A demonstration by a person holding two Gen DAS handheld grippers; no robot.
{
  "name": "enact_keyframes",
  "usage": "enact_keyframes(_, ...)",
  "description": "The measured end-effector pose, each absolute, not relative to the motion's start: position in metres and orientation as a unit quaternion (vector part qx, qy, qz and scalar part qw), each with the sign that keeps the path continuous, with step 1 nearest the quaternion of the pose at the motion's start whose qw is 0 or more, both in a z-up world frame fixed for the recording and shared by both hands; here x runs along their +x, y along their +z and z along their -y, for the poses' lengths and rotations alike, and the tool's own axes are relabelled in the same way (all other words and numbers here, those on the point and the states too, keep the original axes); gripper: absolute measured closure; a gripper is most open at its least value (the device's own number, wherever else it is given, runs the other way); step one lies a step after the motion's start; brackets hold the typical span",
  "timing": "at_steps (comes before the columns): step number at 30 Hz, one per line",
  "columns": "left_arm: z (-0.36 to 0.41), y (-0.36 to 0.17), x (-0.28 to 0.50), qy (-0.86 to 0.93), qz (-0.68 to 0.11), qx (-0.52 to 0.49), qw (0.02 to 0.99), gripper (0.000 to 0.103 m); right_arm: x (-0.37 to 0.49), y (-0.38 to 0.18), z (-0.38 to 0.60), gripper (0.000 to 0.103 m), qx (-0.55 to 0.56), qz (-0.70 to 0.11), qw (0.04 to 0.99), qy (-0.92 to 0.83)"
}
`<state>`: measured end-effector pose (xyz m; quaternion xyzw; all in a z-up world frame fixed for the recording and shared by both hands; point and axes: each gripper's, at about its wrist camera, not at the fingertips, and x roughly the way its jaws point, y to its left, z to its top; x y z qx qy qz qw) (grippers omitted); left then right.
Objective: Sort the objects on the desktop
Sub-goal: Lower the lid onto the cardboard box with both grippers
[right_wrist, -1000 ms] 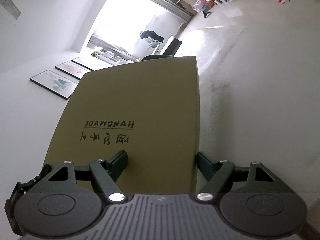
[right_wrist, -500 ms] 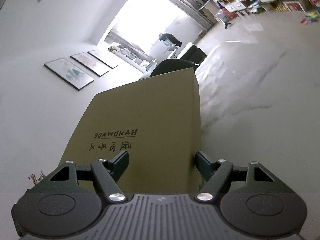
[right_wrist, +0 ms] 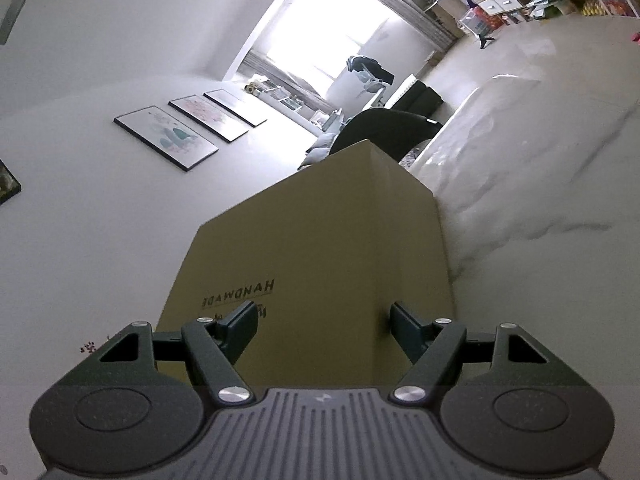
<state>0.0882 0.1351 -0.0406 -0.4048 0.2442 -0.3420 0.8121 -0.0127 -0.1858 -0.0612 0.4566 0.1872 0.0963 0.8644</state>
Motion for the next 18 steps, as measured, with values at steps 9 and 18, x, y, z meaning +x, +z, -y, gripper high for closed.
enact_keyframes(9,-0.144,-0.061,0.090,-0.327,-0.251,-0.447,0.794,0.063,-0.025,-0.073,0.185,0.027,0.483,-0.192,0.849,0.097)
enact_keyframes(18,-0.148,-0.069,0.088,-0.293,-0.261,-0.449,0.803,0.051,-0.043,-0.087,0.179,0.037,0.497,-0.216,0.831,0.124)
